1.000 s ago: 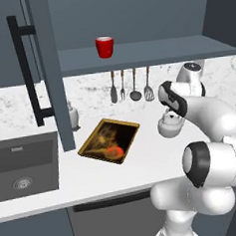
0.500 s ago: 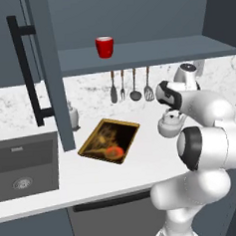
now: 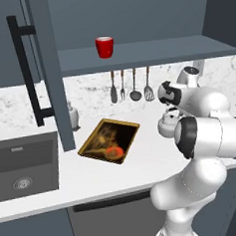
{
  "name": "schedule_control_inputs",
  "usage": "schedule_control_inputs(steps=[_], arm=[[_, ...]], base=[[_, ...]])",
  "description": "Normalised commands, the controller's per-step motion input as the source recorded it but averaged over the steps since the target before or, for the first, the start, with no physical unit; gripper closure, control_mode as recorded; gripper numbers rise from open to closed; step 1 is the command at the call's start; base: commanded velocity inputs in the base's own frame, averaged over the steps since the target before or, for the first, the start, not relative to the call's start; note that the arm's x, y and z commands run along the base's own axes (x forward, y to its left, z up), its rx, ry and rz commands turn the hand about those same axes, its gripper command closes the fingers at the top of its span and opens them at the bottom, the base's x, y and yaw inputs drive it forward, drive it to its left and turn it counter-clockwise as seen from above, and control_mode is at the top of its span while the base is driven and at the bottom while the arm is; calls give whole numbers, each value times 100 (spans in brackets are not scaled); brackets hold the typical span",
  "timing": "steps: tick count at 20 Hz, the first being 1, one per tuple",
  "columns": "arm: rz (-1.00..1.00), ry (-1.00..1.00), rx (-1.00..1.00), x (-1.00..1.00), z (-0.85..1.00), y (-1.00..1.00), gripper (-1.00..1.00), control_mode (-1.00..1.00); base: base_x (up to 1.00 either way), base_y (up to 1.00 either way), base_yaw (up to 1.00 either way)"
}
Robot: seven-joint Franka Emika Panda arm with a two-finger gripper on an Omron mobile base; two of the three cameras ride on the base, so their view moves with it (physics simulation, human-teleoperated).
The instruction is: Pick the kettle from the counter and place it on the tray. Then pick the mug from the cabinet and place it on the tray. Then close the cabinet doors.
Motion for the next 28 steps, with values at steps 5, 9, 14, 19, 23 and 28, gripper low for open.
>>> schedule_control_inputs(steps=[5, 9, 14, 19, 23, 28], arm=[[-1, 0, 8, 17, -9, -9, -100, -100], [-1, 2, 6, 18, -7, -6, -100, -100], [-1, 0, 4, 15, -8, -5, -100, -100], [-1, 1, 0, 21, -17, 0, -100, -100], [0, 0, 0, 11, -14, 0, -100, -100], [0, 0, 0, 6, -6, -1, 100, -100]], base=[[0, 0, 0], [0, 0, 0], [0, 0, 0], [0, 0, 0], [0, 0, 0], [0, 0, 0]])
